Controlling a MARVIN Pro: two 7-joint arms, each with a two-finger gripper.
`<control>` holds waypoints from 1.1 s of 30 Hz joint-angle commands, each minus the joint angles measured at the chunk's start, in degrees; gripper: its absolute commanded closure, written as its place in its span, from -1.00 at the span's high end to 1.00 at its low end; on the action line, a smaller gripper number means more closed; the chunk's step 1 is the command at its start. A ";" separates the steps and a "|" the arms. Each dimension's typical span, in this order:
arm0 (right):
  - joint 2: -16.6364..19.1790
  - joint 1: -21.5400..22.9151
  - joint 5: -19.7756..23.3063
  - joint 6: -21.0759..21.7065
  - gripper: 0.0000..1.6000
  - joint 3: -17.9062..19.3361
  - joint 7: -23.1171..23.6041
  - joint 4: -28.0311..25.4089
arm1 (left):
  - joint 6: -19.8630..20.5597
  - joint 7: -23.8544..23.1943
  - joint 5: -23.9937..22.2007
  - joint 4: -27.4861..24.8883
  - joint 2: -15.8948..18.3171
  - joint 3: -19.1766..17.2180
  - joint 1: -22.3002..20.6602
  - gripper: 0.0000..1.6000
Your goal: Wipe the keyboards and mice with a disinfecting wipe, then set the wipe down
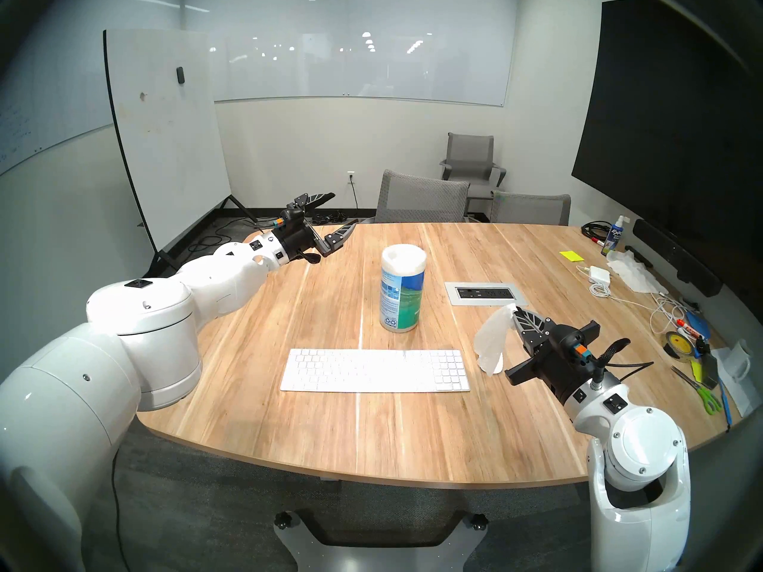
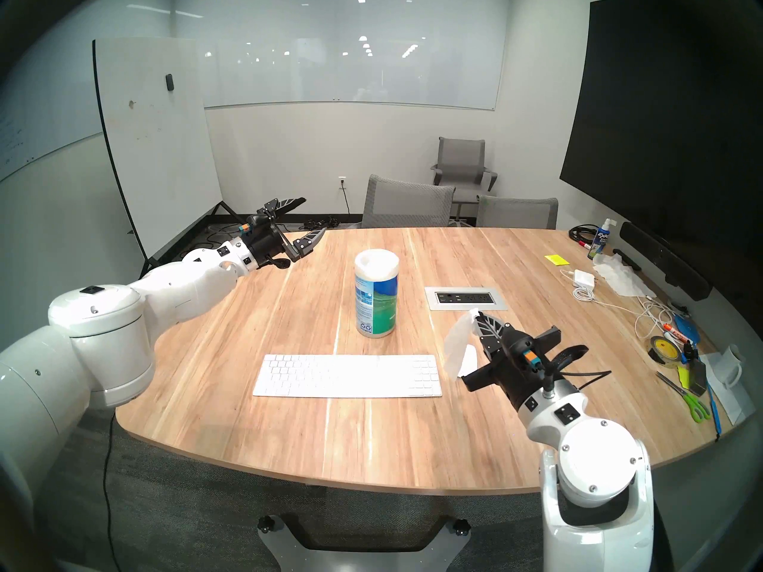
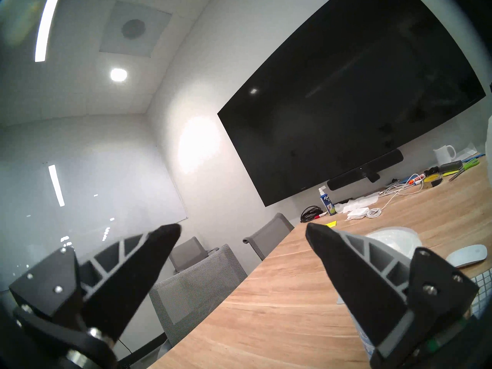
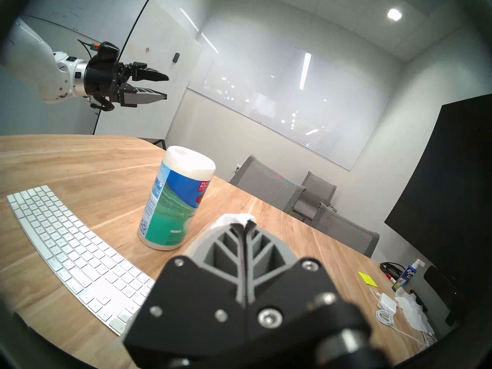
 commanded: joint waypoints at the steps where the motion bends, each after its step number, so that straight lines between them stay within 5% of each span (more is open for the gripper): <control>1: -0.15 -0.90 0.39 -1.55 -1.00 0.17 -0.20 -1.30 | -0.65 -4.74 -0.09 -1.73 1.19 -0.44 -2.23 1.00; 14: -0.31 -0.58 -1.69 -2.34 -1.00 -2.80 -1.30 0.32 | -1.72 -5.18 0.44 -3.72 2.88 -0.13 -1.92 1.00; 33: -0.84 0.29 -3.47 -3.36 -1.00 -4.36 -1.92 2.76 | -2.18 -3.38 2.39 -13.56 12.82 0.29 -1.90 1.00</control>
